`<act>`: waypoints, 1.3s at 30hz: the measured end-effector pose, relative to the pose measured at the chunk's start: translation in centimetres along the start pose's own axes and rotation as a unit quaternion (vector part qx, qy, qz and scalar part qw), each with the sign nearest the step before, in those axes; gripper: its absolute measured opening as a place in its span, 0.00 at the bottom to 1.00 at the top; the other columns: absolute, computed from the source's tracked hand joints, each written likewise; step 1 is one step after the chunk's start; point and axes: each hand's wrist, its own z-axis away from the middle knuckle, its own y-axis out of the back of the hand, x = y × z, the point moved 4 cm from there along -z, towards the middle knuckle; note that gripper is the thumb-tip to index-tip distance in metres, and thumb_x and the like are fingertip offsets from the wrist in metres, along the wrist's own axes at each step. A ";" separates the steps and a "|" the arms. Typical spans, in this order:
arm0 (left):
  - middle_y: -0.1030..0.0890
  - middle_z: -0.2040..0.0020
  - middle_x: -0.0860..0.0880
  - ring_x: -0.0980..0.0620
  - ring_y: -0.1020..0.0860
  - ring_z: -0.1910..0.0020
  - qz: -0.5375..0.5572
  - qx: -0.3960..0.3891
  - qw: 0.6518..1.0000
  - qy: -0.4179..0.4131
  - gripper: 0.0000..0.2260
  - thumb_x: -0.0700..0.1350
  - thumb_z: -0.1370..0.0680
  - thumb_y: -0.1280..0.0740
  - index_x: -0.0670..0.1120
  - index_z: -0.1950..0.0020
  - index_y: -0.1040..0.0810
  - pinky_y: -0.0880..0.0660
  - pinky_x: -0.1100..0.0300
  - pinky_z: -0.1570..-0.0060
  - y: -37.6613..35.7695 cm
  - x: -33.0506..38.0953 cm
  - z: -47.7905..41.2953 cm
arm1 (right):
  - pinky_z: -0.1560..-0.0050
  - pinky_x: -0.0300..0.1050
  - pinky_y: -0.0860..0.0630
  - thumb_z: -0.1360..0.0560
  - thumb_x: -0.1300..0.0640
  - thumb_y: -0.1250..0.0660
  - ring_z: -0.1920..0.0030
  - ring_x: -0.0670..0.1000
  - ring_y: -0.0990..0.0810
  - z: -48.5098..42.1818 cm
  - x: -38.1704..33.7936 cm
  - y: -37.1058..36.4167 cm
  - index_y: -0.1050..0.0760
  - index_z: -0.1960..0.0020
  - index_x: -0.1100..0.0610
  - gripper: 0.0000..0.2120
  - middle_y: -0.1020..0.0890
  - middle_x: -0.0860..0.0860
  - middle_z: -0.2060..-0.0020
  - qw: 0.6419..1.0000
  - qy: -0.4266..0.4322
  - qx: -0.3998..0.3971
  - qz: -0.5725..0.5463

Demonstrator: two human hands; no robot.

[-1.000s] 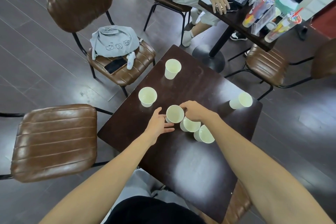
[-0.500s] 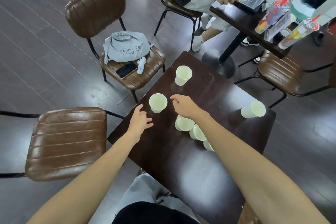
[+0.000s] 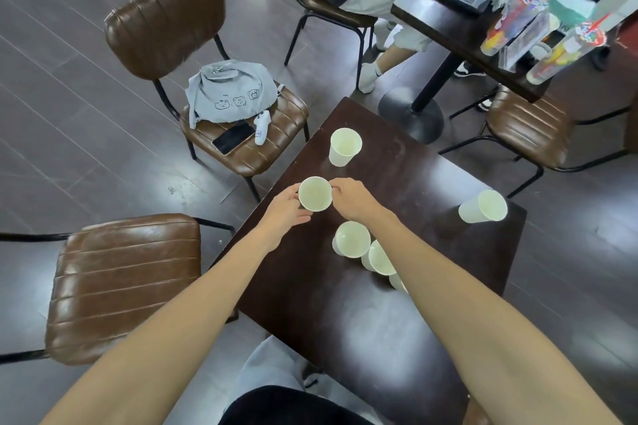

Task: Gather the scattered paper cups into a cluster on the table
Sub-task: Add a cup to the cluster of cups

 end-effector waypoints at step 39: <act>0.14 0.48 0.51 0.55 0.17 0.48 -0.301 -0.187 0.929 -0.105 0.17 0.42 0.21 0.43 0.48 0.42 0.16 0.22 0.53 0.41 -9.5 1.9 -4.1 | 0.64 0.48 0.39 0.24 0.66 0.43 0.67 0.53 0.38 5.6 11.8 2.9 0.40 0.71 0.58 0.18 0.34 0.52 0.73 0.981 -0.161 0.086 -0.070</act>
